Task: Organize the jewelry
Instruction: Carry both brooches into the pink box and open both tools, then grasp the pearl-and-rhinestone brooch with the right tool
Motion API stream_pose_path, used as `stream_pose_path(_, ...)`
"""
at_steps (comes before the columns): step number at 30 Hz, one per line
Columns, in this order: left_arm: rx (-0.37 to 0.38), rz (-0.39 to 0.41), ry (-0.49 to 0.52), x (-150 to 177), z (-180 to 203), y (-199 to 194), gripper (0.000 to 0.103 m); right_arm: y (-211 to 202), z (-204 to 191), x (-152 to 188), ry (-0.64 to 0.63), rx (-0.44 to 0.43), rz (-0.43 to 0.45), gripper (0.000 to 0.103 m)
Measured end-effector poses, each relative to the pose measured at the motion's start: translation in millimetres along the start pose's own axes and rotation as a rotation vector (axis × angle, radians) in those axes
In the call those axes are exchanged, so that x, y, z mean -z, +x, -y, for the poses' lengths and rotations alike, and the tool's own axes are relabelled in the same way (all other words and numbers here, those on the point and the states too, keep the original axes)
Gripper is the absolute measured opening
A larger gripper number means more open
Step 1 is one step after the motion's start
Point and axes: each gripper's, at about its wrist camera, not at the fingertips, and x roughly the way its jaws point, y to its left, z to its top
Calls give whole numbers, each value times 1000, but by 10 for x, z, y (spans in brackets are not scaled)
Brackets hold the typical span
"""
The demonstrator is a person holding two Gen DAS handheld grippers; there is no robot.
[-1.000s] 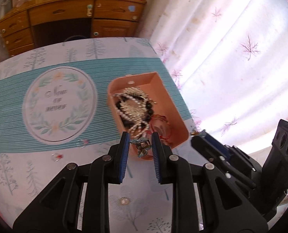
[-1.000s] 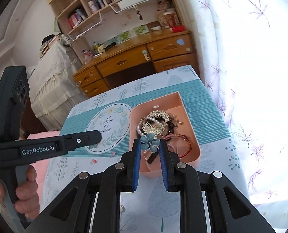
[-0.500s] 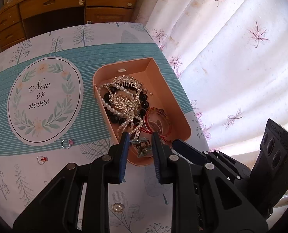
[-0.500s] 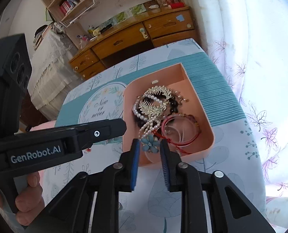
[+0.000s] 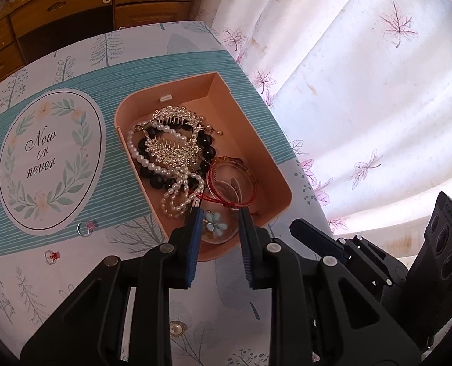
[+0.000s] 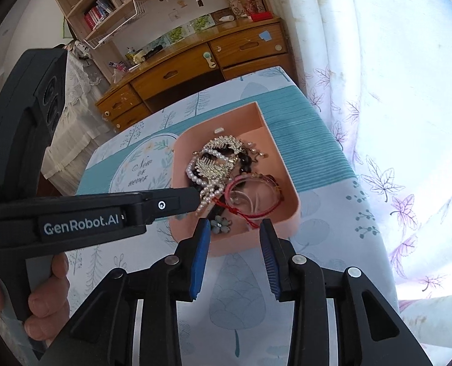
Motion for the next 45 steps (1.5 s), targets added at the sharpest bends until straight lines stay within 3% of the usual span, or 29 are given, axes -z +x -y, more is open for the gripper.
stream_pose_path(1, -3, -6, 12, 4, 21, 2, 24, -8, 14, 22, 0, 1, -3, 34)
stream_pose_path(3, -12, -7, 28, 16, 51, -8, 42, -20, 35, 62, 4, 6, -7, 34)
stream_pose_path(5, -17, 9, 37, 38, 67, -44, 50, -48, 66, 108, 9, 5, -10, 34)
stream_pose_path(11, -24, 28, 42, 105, 19, -210, 50, -124, 18, 198, -9, 1, -13, 34)
stream_pose_path(18, -88, 59, 56, 289, -120, -487, 50, -234, -190, 278, -64, -18, -7, 34)
stream_pose_path(30, -214, 143, -10, 1165, -701, -1056, 50, -385, -681, 555, -182, -52, -67, 34)
stream_pose_path(38, -278, 97, -112, 1717, -1244, -1063, 50, -212, -1010, 871, -270, -88, -153, 34)
stream_pose_path(45, -302, 62, -166, 1823, -1494, -905, 50, 47, -1109, 1023, -310, -87, -208, 34)
